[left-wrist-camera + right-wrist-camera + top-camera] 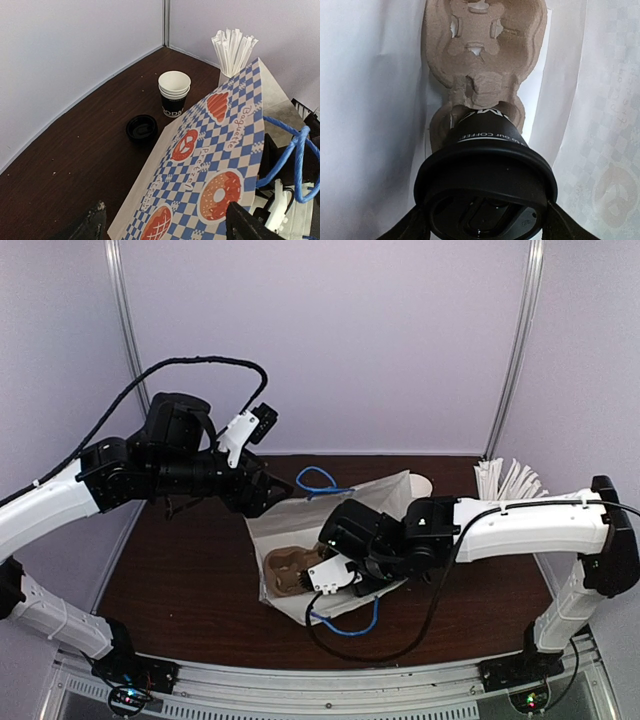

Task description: Pack the takeout coffee

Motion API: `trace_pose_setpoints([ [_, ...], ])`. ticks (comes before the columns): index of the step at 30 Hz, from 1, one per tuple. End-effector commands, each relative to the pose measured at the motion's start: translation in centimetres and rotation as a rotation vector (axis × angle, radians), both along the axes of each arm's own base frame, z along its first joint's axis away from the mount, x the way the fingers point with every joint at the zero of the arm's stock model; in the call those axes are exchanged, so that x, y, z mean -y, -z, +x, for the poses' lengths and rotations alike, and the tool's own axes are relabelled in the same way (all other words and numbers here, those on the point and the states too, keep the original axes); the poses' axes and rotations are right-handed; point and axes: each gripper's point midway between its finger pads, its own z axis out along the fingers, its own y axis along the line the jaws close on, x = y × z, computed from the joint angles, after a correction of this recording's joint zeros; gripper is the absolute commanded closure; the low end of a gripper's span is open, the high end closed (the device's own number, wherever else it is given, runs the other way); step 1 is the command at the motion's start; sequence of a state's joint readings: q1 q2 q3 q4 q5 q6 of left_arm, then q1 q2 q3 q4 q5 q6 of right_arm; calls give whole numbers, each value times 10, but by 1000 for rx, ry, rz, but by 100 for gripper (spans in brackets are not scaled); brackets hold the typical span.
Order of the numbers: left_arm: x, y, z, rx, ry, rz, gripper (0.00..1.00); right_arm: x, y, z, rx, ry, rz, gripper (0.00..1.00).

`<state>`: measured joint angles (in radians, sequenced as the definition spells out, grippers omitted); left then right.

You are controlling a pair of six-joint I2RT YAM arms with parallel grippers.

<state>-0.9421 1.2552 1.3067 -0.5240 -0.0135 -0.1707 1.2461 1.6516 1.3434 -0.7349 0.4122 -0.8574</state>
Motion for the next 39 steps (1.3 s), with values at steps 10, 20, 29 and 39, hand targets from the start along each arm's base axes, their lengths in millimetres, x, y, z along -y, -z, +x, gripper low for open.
trace_pose_setpoints([
  [10,-12,-15,6,28,-14,-59,17,10,22,31,-237,95,-111,60],
  [20,-35,-17,0,31,-46,-67,16,3,30,63,-562,200,-63,60],
  [29,-55,-18,0,47,-101,-68,16,1,43,67,-731,226,-111,60],
  [39,-64,-17,-4,55,-117,-72,16,-4,57,74,-735,259,-103,61],
])
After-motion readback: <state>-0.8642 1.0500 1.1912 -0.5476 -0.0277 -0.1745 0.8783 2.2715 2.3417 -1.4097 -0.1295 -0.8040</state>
